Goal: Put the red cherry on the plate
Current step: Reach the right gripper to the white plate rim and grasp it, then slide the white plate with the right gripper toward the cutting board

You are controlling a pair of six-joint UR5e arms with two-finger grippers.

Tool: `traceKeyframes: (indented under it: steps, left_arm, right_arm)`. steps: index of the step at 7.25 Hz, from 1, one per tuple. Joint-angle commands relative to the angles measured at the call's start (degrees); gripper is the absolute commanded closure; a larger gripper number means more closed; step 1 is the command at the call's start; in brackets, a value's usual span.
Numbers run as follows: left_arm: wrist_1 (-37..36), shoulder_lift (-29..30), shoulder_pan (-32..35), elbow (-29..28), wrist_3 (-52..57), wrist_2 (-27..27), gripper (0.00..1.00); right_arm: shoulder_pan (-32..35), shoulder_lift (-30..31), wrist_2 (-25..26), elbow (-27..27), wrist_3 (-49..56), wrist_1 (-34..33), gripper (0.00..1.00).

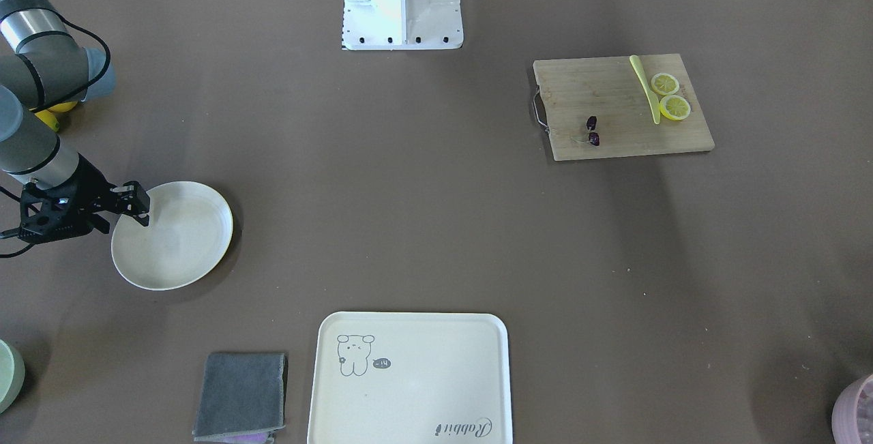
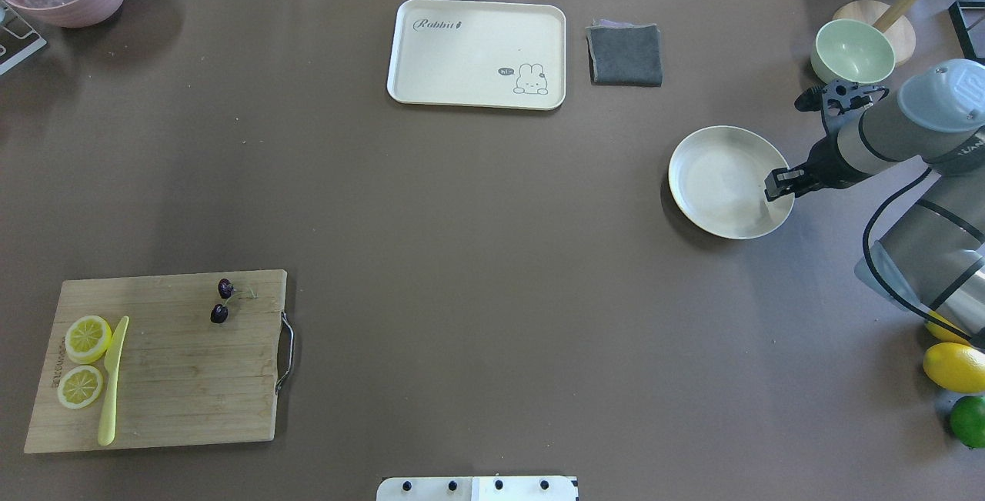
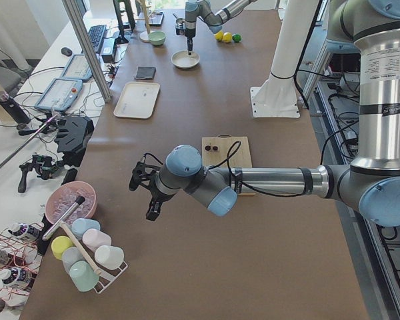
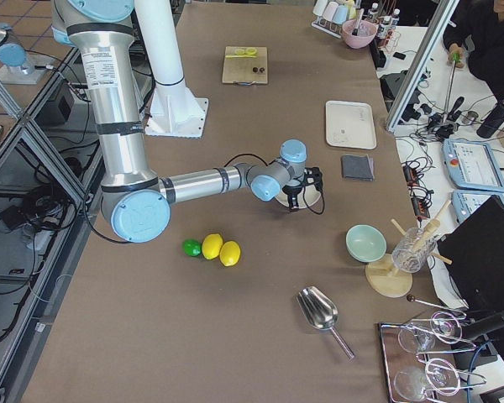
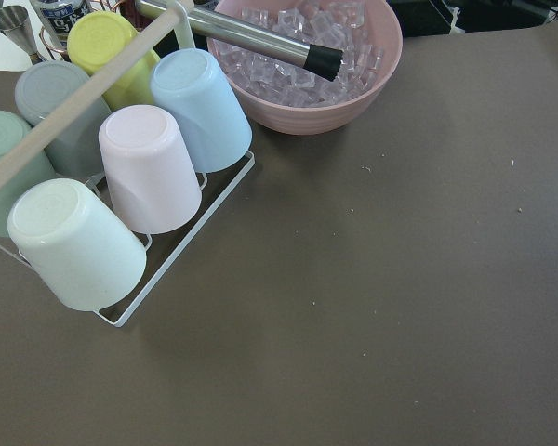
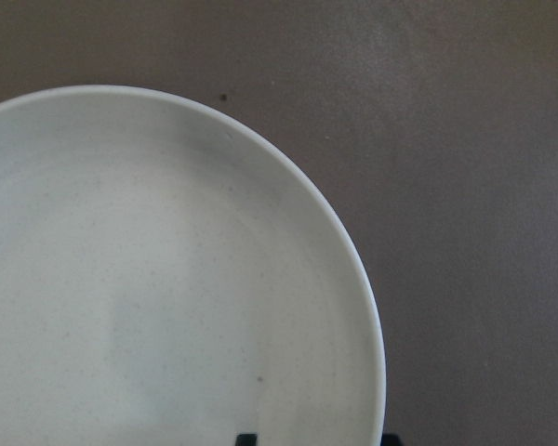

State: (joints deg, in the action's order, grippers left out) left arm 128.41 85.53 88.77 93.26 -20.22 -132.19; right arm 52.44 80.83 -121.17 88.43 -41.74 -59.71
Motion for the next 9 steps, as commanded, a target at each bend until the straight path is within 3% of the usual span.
traceKeyframes:
  steps: [1,3,5,6,8,9]
  left_arm:
    - [0.0,0.2,0.0,0.0,0.0,0.0,0.02]
    - [-0.1,0.2,0.0,0.2,0.0,-0.1,0.02]
    - [-0.1,0.1,0.0,-0.3,0.0,-0.1,0.02]
    - [-0.2,0.1,0.0,-0.4,0.0,-0.1,0.02]
    - [-0.2,-0.1,0.1,-0.4,0.0,-0.1,0.02]
    - [-0.1,-0.3,0.1,-0.2,0.1,-0.1,0.02]
  right_arm:
    - [-0.2,-0.8,1.5,0.4,-0.1,-0.1,1.0]
    - [2.1,-3.2,-0.1,1.0,-0.1,-0.7,1.0]
    - [6.2,-6.2,-7.7,1.0,-0.7,-0.7,1.0]
    - [6.1,-9.3,-9.0,1.0,-5.2,-0.6,1.0]
    - [-1.7,-16.3,-6.2,0.8,-17.3,-0.1,1.0]
    - [-6.3,-18.4,-1.4,0.8,-20.5,-0.1,1.0]
